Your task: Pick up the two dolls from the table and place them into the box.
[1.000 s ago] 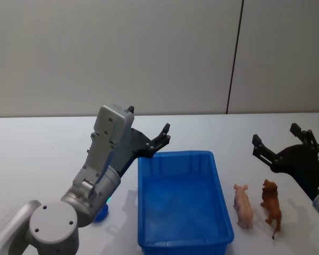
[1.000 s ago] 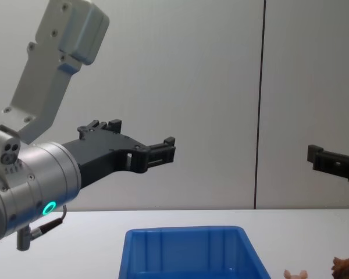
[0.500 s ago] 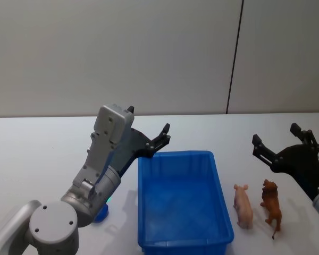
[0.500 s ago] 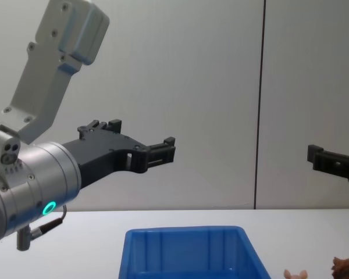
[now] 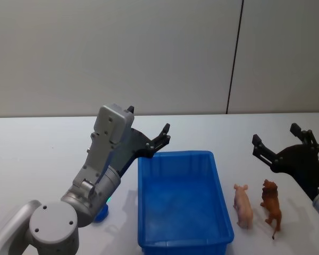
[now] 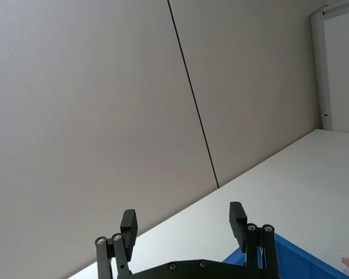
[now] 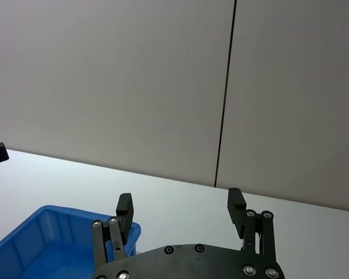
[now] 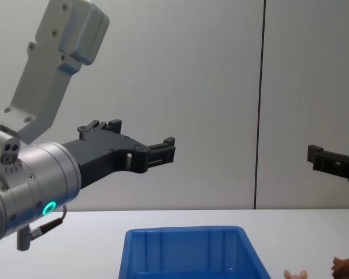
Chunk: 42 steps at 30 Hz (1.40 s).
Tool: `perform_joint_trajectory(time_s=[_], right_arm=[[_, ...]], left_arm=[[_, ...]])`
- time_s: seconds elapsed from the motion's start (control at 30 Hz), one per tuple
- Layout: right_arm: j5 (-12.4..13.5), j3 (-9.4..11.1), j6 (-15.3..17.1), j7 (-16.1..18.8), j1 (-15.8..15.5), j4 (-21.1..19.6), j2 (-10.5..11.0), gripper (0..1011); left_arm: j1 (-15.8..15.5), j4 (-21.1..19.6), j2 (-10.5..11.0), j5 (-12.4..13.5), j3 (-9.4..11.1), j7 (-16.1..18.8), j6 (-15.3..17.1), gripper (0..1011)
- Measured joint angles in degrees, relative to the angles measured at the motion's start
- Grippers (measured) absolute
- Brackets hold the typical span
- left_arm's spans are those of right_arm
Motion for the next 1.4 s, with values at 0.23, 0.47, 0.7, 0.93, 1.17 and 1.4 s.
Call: perform_joint_trajectory(time_s=[0.23,0.47,0.7,0.93,1.17,1.4], right_arm=[[-0.1,0.2,0.4,-0.5,0.3,0.0,-0.1,1001],[-0.6,0.6,2.5,-2.0,0.9,0.3,-0.3,1001],[-0.7,0.9,5.7,-3.7,1.1,0.5,-0.5,1001],[-0.5,1.0,9.6,-5.1,0.6,0.6,-0.6,1001],[-0.1,1.0,13.0,-6.4,-0.5,0.6,-0.7,1001],[0.0,0.6,15.6,-7.4,-1.7,0.6,-1.0,1001]], left_arm=[[0.0,0.0,0.0,0.0,0.0,0.0,0.0,1001],[0.0,0.0,0.0,0.0,0.0,0.0,0.0,1001],[0.0,0.0,0.0,0.0,0.0,0.0,0.0,1001],[0.0,0.0,0.0,0.0,0.0,0.0,0.0,1001],[0.0,0.0,0.0,0.0,0.0,0.0,0.0,1001],[0.0,0.0,0.0,0.0,0.0,0.0,0.0,1001]])
